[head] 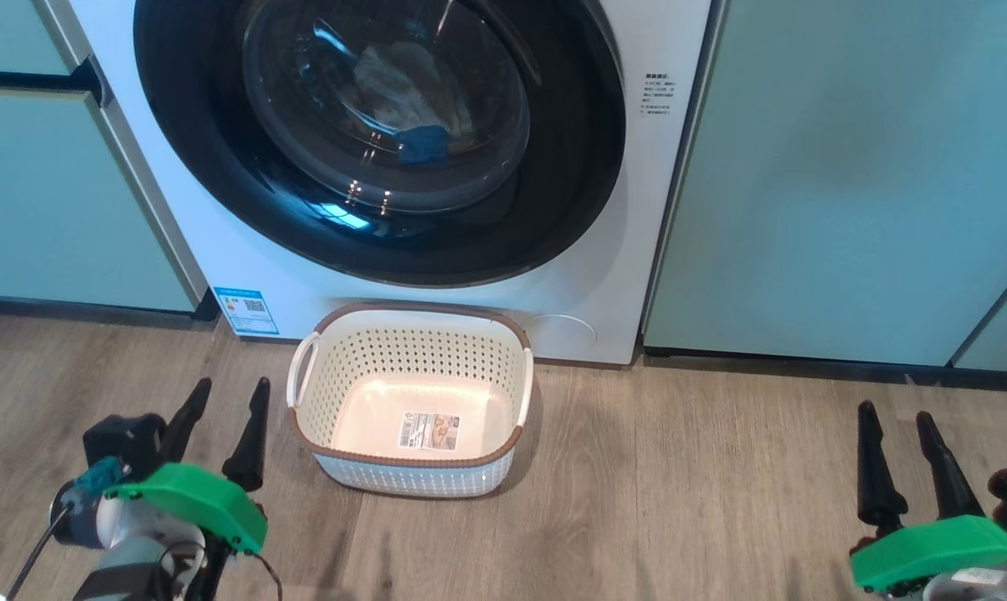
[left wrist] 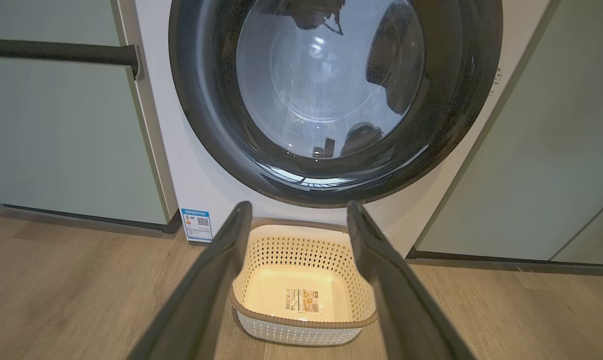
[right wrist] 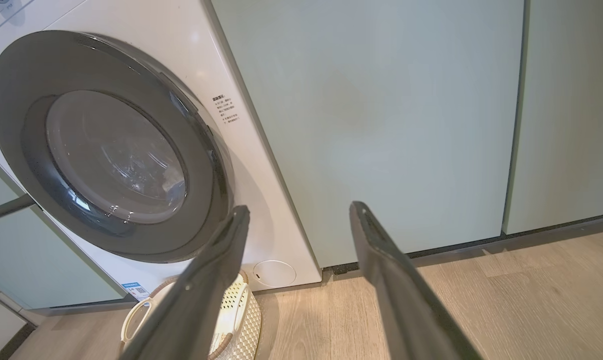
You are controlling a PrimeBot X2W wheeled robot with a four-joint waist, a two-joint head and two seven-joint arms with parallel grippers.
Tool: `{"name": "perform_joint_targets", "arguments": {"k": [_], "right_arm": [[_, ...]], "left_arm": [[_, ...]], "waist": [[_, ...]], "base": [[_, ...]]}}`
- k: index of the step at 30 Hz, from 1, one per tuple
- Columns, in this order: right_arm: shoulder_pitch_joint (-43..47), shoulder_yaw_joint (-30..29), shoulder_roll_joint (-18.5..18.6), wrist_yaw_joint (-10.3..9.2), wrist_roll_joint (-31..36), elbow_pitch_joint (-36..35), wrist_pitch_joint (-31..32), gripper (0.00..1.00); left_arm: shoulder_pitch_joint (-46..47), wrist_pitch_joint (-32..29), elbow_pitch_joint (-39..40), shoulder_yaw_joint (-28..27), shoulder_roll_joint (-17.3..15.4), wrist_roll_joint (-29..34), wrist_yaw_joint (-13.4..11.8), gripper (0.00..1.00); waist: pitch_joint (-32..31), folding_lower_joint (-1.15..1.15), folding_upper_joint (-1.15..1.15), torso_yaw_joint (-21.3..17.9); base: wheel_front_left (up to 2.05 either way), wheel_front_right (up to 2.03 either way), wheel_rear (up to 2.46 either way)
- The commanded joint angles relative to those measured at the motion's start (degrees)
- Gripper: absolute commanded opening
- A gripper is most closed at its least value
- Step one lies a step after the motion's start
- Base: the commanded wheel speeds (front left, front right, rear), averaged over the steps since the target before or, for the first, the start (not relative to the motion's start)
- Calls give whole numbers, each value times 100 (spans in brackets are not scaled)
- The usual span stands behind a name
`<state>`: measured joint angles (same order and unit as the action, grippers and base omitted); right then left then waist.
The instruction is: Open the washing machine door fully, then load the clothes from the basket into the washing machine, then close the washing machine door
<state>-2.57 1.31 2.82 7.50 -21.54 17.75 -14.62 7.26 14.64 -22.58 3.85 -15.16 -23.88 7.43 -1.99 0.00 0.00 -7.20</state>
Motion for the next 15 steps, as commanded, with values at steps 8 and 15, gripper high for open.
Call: {"name": "perform_joint_targets", "arguments": {"k": [8,15], "right_arm": [[200,60,-11,0,-27,418,7,0],[318,40,-13,0,-334,537,98,0]], "left_arm": [[-294,-8,-342,75,246,-36,-2,0],[-451,-111,-434,63,383,-326,-2,0]], "waist": [[13,0,0,-10],[22,1,0,21]], "base": [[0,0,0],[0,0,0]]}}
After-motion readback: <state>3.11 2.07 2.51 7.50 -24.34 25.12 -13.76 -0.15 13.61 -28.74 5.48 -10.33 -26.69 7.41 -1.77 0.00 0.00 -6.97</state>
